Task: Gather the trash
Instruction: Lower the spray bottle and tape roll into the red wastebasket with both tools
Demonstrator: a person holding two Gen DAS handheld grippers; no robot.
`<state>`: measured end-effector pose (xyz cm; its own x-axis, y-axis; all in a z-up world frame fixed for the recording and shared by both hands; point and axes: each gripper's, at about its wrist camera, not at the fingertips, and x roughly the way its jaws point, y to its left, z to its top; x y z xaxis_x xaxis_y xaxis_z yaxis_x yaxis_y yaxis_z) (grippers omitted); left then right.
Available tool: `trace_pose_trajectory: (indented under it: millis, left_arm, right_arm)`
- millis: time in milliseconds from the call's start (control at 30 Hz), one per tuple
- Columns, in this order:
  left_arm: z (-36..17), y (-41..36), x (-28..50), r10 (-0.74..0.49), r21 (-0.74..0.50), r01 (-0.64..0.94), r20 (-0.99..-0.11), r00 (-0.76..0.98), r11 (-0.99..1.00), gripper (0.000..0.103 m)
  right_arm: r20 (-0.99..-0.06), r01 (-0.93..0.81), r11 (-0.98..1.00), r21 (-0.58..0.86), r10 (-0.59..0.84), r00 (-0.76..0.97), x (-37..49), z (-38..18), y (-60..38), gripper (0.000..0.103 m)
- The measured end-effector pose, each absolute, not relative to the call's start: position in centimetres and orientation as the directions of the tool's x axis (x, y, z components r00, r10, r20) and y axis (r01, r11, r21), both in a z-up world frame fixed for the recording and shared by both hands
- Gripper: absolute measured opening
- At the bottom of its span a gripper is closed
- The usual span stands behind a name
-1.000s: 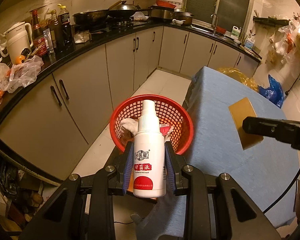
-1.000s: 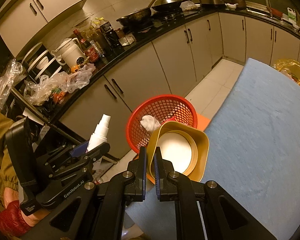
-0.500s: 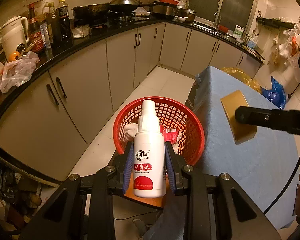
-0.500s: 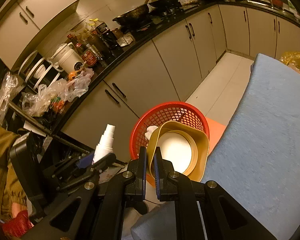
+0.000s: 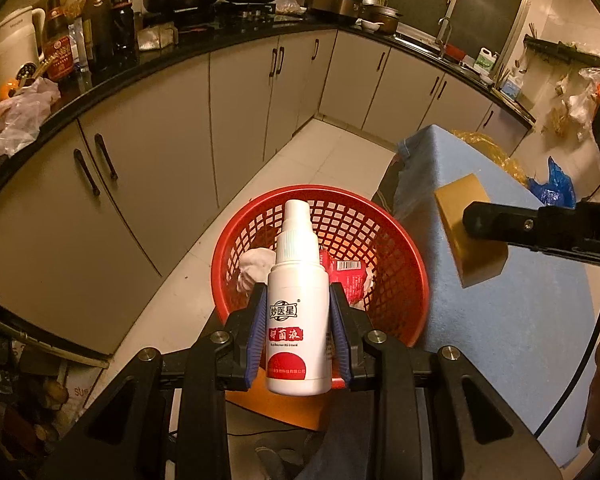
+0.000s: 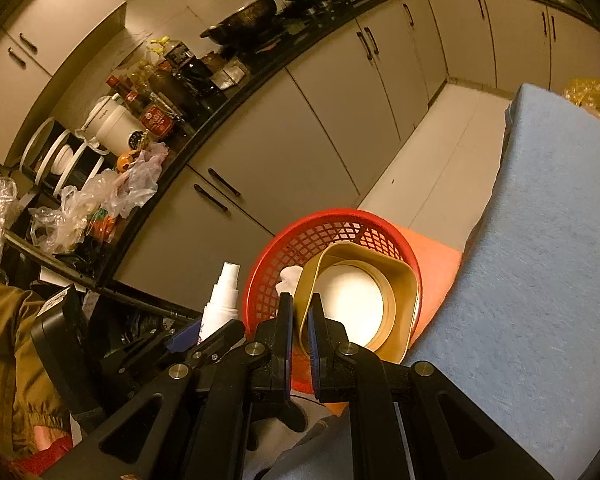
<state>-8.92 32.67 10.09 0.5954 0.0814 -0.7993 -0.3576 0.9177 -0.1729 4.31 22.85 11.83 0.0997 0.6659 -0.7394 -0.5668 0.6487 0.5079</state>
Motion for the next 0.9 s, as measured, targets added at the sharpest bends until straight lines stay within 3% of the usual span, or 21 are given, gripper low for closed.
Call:
trace_pose_trajectory:
  millis: [900]
  left_arm:
    - [7.8,33.1,-5.9,0.049,-0.175,-0.326,-0.817,0.575,0.929,0.029]
  right_arm:
    - [-0.774,-0.522,0.685,0.508,0.629,0.073,7.2,7.9,25.3,0.007]
